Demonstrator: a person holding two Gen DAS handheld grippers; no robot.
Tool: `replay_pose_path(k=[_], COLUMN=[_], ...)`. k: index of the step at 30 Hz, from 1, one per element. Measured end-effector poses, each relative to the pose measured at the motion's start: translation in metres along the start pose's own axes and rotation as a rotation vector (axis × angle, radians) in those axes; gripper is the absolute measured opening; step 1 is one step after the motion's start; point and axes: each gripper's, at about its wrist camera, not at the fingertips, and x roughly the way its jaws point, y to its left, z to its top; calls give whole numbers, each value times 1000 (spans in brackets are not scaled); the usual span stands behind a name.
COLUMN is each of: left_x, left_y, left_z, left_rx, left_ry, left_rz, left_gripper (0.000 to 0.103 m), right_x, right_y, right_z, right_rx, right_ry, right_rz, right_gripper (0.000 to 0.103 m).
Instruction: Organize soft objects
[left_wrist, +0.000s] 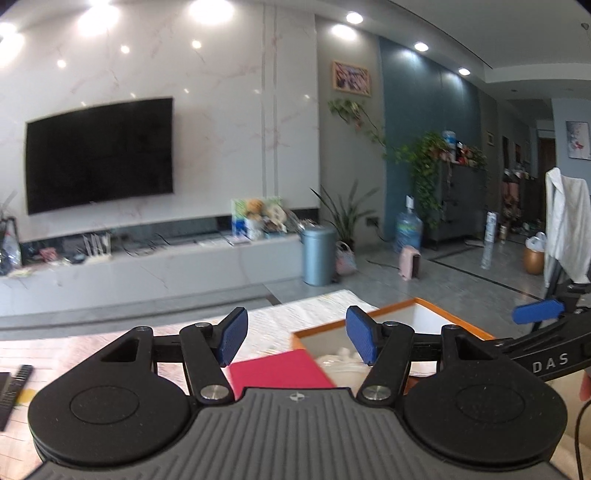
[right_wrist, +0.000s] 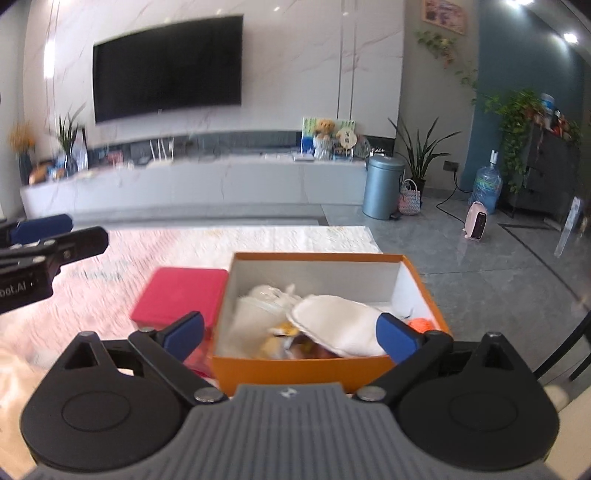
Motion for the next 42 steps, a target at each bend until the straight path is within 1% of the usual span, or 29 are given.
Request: replay_pose_path(k=[4,6,10,13,15,16,19,22,25,27,31,34,38,42], left_x=[-14,-19,-26,-27,-25,-24,-20,-15,-7,-5,-4,-5,-8,-6], left_y=[7,9,16,21,25,28,35,39,43,44,47,45,39,38], left_z=[-13,-21,-40,-51,-58,-61,-71,-80,-88,-98,-113,-116,-118,-117], left_rx=[20,35,55,33,4,-13,-58,-57,-49,-49,-74,-72,-66,-65], left_ry=[-39,-48,-49,-31,-17,-7,28,63,125,169,240,257,261,271], left_rz=[64,90,135,142,165,178,198,223,239,248,253,249,240,234], left_gripper=[80,81,87,88,90,93,95,96,96,96,96,96,96,96], right_x=[-6,-8,-8,-6,-5,-4,2,11,24,31,42,47,47,46], right_y=[17,25,36,40,40,39,38,38,36,35,32,35,38,38], right_z=[-15,-25,-45,-56,-62,-65,-72,-80,-86,-90,-94,-96,-99,-99], right_rx=[35,45,48,66,89,101,116,123,139,143,153,138,120,129], right_ry=[-30,-46,-82,-107,-128,-135,-146,-127,-81,-56,-14,3,-3,-7], right_rz=[-7,-21,-63,-86,-92,-88,-79,-74,-72,-72,-51,-51,-52,-50], right_gripper=[98,99,99,99,99,99,100,100,100,100,100,100,100,100])
